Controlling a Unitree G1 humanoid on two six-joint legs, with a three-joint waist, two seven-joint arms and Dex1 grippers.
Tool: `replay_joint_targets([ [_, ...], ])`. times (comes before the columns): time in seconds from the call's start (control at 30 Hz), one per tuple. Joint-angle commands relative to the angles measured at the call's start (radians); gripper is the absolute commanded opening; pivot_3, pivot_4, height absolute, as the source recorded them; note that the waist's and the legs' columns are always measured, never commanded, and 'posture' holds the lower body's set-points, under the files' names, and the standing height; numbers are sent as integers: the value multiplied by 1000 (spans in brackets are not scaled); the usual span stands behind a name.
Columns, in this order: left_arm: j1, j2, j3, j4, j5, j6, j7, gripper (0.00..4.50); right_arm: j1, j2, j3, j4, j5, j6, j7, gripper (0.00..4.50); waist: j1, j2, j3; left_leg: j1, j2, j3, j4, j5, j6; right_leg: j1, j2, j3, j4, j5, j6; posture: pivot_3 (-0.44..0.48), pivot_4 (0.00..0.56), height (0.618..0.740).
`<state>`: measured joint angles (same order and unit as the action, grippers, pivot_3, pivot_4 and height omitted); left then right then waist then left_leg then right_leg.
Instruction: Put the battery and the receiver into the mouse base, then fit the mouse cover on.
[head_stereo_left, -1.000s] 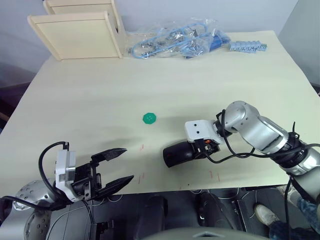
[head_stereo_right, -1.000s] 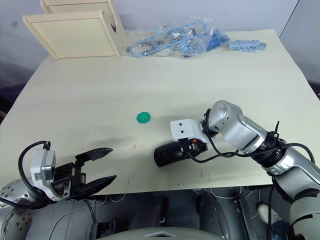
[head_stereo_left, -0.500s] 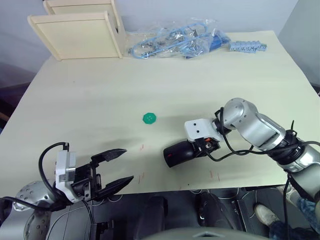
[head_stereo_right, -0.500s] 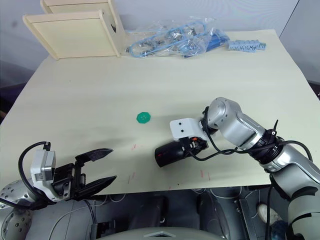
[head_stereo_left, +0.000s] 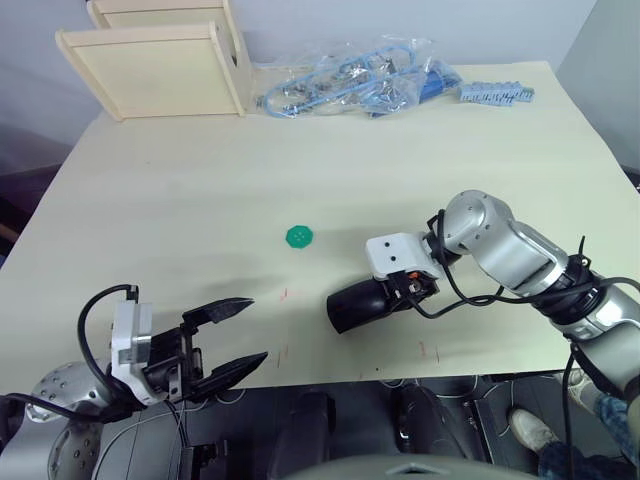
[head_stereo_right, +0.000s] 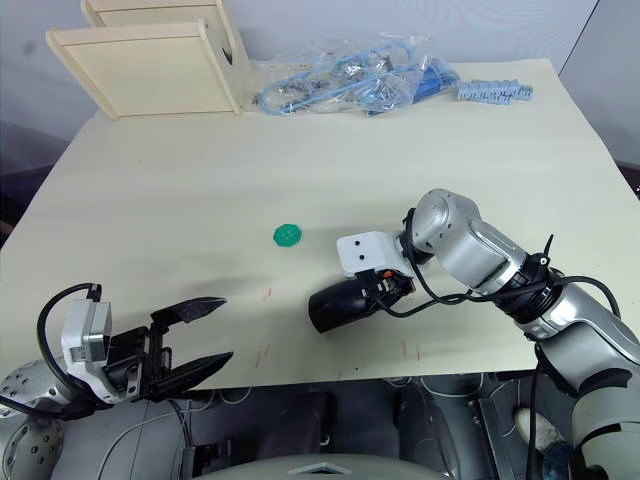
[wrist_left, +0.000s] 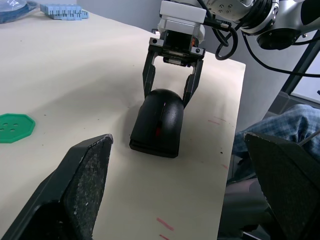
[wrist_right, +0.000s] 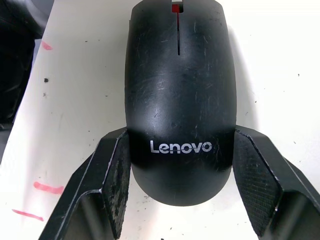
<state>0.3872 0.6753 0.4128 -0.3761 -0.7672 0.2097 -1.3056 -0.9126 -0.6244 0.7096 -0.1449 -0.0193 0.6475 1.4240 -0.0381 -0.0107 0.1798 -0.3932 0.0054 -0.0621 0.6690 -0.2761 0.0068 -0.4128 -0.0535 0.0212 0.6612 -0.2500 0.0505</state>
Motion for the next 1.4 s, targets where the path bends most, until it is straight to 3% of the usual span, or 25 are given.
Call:
replay_joint_targets([
  [0.03, 9, 6, 0, -25, -9, -4, -9, 4500, -34, 0, -20, 7, -10, -30, 11, 2732, 0, 0, 0, 0, 0, 0, 0, 0, 0, 0, 0, 0, 0, 0, 0, 0, 150, 740],
  [0.47, 10, 12, 1, -24, -10, 0, -13, 4500, -48, 13, -13, 73, -44, -94, 39, 2732, 0, 0, 0, 0, 0, 0, 0, 0, 0, 0, 0, 0, 0, 0, 0, 0, 150, 740],
  [0.87, 9, 11, -1, -25, -10, 1, -11, 4500, -7, -4, -24, -50, -15, 65, 26, 2732, 1, 0, 0, 0, 0, 0, 0, 0, 0, 0, 0, 0, 0, 0, 0, 0, 150, 740],
  [1.4, 9, 16, -7, -26, -10, -1, -11, 4500, -10, 0, -15, -17, -15, 8, 13, 2732, 0, 0, 0, 0, 0, 0, 0, 0, 0, 0, 0, 0, 0, 0, 0, 0, 150, 740],
])
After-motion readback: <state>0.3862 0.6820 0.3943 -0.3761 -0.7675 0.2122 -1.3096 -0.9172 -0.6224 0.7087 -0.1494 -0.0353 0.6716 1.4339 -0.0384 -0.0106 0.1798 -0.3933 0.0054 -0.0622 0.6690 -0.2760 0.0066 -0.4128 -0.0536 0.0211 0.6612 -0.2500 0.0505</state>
